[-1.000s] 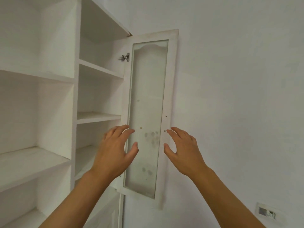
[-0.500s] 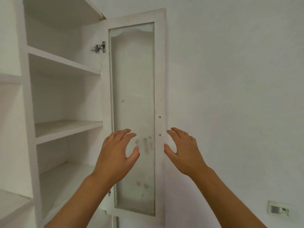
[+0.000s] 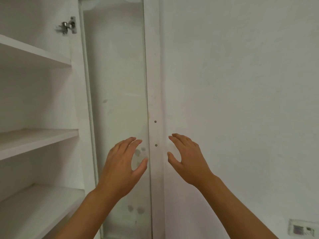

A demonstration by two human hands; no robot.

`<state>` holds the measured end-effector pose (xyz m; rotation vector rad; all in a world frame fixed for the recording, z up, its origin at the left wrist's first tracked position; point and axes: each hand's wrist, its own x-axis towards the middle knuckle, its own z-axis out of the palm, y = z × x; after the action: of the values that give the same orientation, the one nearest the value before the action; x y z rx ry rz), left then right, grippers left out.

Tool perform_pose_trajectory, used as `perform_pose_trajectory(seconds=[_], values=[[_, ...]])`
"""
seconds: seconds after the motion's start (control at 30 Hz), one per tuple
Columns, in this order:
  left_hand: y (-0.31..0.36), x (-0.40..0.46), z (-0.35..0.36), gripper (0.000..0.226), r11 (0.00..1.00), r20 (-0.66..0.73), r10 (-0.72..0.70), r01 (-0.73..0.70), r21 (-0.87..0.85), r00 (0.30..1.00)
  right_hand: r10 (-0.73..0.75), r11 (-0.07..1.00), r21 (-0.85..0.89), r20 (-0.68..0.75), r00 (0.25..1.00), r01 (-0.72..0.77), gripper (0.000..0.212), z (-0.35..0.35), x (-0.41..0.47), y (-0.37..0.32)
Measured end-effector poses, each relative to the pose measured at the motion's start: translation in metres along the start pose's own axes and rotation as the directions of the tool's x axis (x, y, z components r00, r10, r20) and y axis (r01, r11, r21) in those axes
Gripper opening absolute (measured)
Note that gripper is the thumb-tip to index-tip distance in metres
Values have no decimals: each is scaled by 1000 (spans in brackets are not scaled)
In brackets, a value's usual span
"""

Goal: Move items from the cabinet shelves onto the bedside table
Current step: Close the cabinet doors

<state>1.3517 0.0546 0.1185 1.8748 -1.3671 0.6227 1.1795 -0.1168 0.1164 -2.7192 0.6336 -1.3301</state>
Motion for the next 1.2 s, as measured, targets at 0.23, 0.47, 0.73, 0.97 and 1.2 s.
perform_pose_trajectory(seconds=[0.23, 0.47, 0.73, 0.97, 1.2], values=[[-6, 44, 70, 78, 996, -72, 30, -24, 83, 997, -228, 970, 69, -61, 972, 232, 57, 30, 52, 51], [-15, 63, 107, 84, 989, -88, 32, -19, 148, 996, -373, 898, 138, -265, 889, 418, 56, 65, 92, 79], [-21, 65, 137, 105, 968, -159, 50, -9, 250, 986, -433, 816, 186, -431, 792, 547, 51, 101, 114, 98], [-16, 67, 160, 114, 951, -254, 48, 34, 309, 966, -433, 787, 251, -424, 795, 563, 57, 113, 116, 101], [-10, 70, 176, 108, 944, -341, 50, 68, 324, 939, -438, 788, 259, -400, 805, 558, 58, 110, 113, 101]])
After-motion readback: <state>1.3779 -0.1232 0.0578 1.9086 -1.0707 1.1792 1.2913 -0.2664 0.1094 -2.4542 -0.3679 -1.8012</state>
